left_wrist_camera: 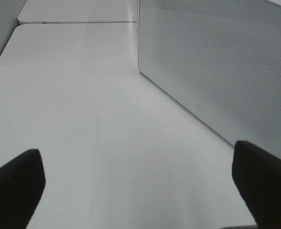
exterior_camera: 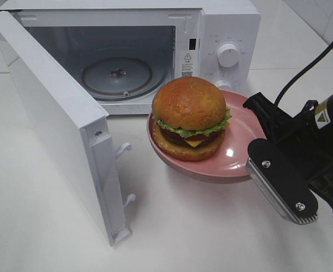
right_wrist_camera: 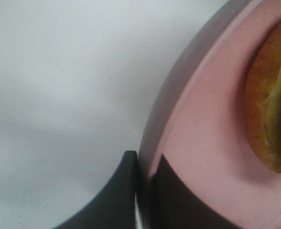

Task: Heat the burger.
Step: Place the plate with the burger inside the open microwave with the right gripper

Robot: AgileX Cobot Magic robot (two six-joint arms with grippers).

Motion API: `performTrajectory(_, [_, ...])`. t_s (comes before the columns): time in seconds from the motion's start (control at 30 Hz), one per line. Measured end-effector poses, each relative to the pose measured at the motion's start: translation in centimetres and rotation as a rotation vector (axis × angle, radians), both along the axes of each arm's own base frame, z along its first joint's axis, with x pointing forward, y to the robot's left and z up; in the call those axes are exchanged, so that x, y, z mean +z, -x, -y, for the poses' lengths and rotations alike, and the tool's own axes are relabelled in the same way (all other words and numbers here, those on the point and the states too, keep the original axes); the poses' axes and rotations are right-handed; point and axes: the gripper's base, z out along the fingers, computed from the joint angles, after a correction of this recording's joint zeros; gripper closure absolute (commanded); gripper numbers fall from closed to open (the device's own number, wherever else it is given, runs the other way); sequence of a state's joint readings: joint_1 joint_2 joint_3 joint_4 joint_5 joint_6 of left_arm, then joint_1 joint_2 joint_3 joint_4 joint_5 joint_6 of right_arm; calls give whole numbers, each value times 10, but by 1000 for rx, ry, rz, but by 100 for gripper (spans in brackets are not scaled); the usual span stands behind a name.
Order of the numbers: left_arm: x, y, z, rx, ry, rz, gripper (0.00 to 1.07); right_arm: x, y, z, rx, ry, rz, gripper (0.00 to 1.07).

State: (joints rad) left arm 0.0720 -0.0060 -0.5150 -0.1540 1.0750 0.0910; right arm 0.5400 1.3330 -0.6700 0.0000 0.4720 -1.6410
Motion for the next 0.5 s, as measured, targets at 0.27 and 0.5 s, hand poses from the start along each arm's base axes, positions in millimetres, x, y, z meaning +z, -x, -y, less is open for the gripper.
performTrajectory(0.27, [0, 0, 0, 0, 0, 0, 7, 1, -2, 1, 12, 2, 14, 107])
performTrajectory(0.5, [0, 0, 0, 0, 0, 0, 7, 5, -12, -13, 39, -7, 29, 107])
